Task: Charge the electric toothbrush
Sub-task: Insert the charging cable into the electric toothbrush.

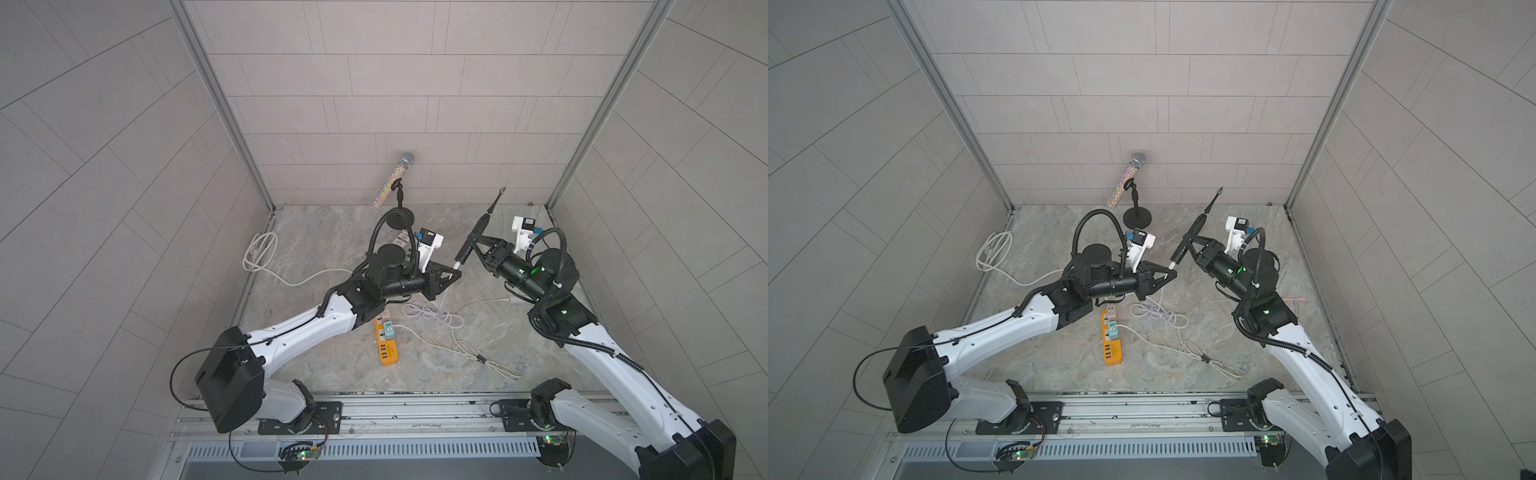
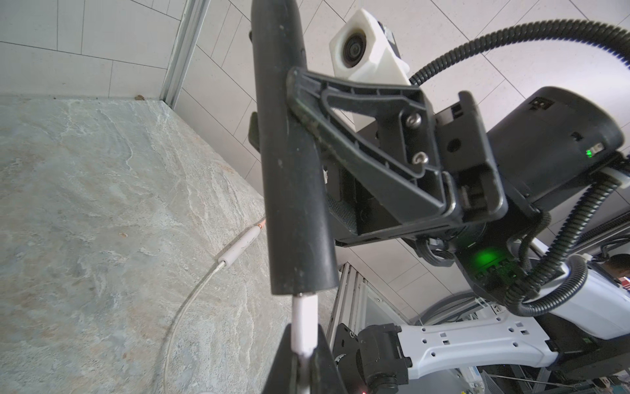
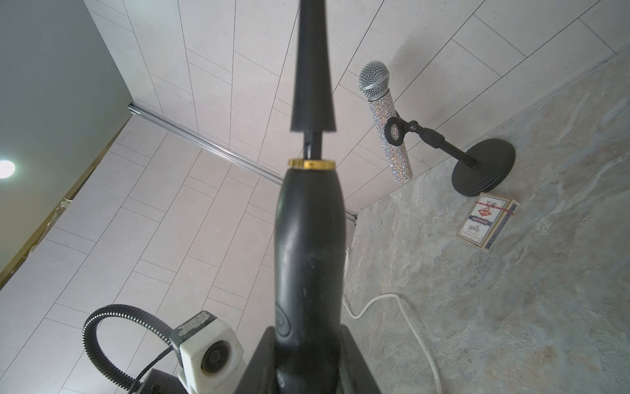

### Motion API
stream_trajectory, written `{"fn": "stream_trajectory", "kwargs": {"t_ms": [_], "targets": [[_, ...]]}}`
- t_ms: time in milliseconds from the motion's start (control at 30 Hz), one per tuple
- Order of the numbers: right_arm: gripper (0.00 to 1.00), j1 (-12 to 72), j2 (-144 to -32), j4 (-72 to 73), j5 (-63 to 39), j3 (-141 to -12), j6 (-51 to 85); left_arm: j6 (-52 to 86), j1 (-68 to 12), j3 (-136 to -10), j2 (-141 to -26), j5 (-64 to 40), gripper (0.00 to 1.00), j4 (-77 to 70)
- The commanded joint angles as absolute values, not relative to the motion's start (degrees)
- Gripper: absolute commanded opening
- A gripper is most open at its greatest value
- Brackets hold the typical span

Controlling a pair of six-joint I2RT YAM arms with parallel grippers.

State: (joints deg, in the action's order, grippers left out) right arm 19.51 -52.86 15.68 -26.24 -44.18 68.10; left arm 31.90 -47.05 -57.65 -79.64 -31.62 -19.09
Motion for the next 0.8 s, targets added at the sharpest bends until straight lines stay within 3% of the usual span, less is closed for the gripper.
{"fn": "stream_trajectory", "kwargs": {"t_ms": [0,300,767], "targets": [[0.09,21.6,-51.7,11.3,-29.7,-45.1,66.2,32.7,-46.6,-59.2,-78.2,-29.8,0.00,-27.9],[0.08,26.6,-53.6,17.2,-29.1,-41.1,66.9,33.1,-46.6,-60.1,-78.5,-27.9,0.00,-30.5],[0.03,29.4,-51.4,12.1,-29.3,-38.9,62.9,34.9,-44.7,-58.7,-76.4,-25.1,0.00,-37.9]]}}
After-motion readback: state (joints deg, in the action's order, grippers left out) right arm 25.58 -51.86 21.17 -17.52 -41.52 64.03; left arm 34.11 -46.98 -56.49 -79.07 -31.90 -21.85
